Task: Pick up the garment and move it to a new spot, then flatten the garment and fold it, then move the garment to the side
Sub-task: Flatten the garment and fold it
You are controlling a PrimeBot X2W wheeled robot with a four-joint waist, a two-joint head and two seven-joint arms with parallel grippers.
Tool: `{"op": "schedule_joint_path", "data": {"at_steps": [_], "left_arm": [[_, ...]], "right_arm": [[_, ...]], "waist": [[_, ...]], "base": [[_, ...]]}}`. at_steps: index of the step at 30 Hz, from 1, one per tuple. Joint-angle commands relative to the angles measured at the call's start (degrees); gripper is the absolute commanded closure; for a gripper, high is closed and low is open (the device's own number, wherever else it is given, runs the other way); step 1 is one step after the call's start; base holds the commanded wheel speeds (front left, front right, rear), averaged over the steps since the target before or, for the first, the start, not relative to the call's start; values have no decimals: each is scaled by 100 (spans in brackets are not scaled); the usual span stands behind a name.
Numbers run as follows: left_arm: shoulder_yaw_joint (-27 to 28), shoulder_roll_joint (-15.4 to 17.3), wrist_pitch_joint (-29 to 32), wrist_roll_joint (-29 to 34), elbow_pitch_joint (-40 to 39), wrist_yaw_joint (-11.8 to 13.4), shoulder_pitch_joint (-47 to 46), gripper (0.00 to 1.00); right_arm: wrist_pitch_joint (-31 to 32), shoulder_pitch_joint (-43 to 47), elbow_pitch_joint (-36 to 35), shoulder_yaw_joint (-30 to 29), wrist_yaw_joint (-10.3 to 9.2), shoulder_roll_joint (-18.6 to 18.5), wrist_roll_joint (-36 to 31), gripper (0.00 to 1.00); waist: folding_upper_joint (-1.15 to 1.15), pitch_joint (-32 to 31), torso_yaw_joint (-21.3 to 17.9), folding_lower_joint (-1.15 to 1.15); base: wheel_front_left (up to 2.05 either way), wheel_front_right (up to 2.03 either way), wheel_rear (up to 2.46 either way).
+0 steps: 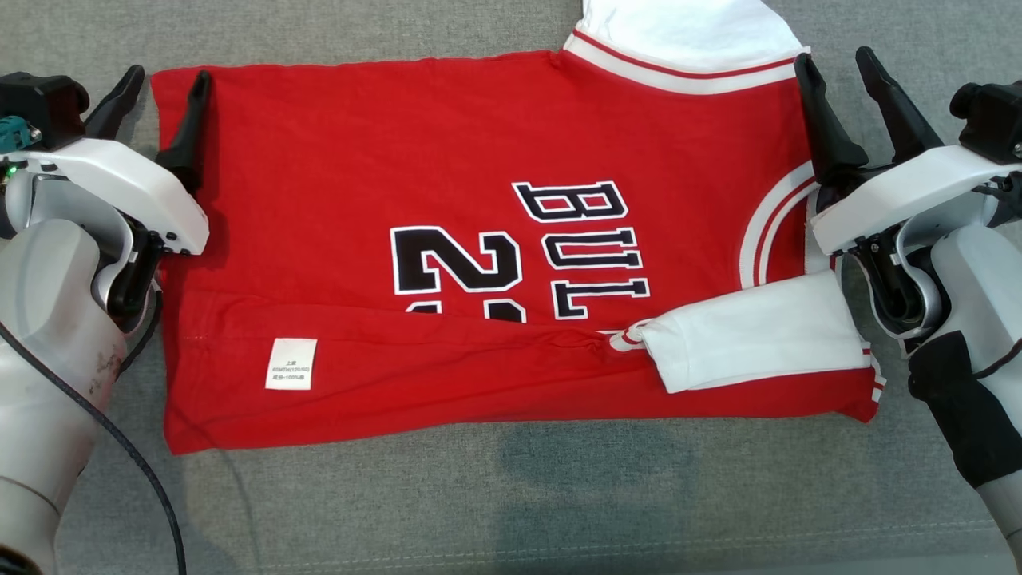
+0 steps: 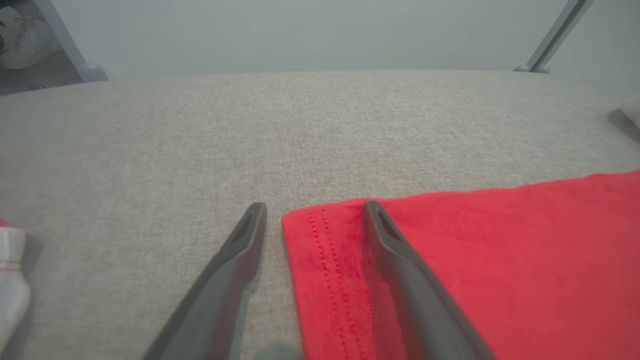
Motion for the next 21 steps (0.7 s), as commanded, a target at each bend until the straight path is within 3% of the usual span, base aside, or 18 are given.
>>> {"op": "schedule_joint_path", "data": {"at_steps": [1, 8, 9, 11, 12, 13, 14, 21], "left_arm": [[274, 216, -59, 30, 49, -30, -209, 0], [498, 103, -59, 40, 201, -83, -187, 0], [534, 96, -59, 52, 205, -90, -187, 9], [607, 78, -59, 79, 176, -104, -164, 53], [639, 68, -59, 105, 143, -111, -145, 63], [680, 57, -59, 126, 101, -117, -118, 86], [718, 42, -59, 152, 41, -122, -82, 100], [638, -114, -59, 236, -173, -144, 134, 100]], "right_arm": [[-99, 28, -131, 50, 0, -12, 61, 0], [-119, 37, -205, 54, 0, -70, 92, 0], [-121, 34, -220, 52, 0, -82, 93, 0], [-122, 15, -245, 42, 0, -104, 100, 0], [-123, 6, -255, 36, 0, -119, 99, 0], [-124, -7, -263, 29, 0, -132, 102, 0], [-124, -27, -277, 19, 0, -150, 101, 0], [-26, -428, -225, 88, 0, -321, 93, 0]], "waist": [[0, 62, -59, 0], [0, 139, -81, 0], [0, 149, -74, 0], [0, 159, -51, 0], [0, 158, -34, 0], [0, 156, -15, 0], [0, 153, 7, 0], [0, 179, 193, 0]], "base": [[0, 0, 0], [0, 0, 0], [0, 0, 0], [0, 0, 0], [0, 0, 0], [0, 0, 0], [0, 0, 0], [0, 0, 0]]}}
